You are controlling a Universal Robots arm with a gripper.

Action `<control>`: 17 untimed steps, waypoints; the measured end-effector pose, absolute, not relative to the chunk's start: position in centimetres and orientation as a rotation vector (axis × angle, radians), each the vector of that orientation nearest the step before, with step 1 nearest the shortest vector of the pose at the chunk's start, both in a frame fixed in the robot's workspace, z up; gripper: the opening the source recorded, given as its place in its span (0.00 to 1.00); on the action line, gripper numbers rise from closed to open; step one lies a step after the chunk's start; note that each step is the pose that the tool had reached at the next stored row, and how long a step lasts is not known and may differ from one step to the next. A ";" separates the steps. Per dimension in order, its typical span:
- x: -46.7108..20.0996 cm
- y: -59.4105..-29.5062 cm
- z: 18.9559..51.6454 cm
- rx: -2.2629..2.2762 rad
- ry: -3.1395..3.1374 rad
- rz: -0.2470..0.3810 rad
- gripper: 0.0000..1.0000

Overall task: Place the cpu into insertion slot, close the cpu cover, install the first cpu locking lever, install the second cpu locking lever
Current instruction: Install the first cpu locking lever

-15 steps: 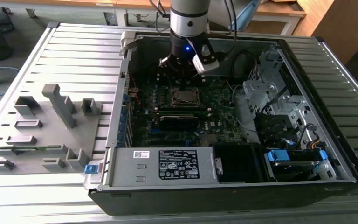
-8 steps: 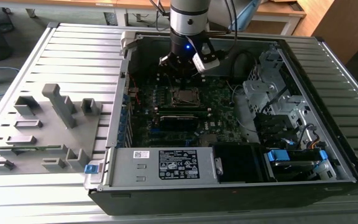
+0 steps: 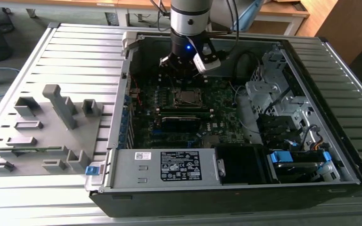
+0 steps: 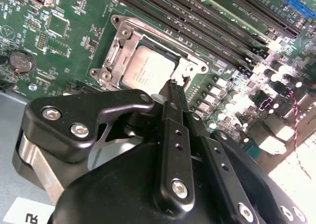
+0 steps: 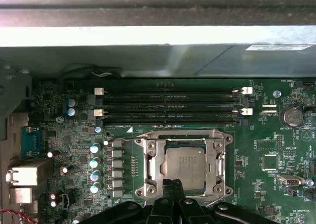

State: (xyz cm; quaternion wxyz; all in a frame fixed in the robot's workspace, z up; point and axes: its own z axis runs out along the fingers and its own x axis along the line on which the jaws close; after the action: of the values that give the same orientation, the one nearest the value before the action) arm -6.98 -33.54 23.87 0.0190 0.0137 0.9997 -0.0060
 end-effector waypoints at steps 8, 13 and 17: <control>-8.1 -33.5 23.8 0.042 3.093 -0.018 0.11; -8.8 -33.5 23.8 0.042 3.086 -0.018 0.11; -9.2 -33.5 23.8 0.042 3.081 -0.018 0.11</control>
State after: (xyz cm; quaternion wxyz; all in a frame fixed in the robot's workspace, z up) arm -9.18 -33.54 23.77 0.0300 0.0138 0.9994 -0.0059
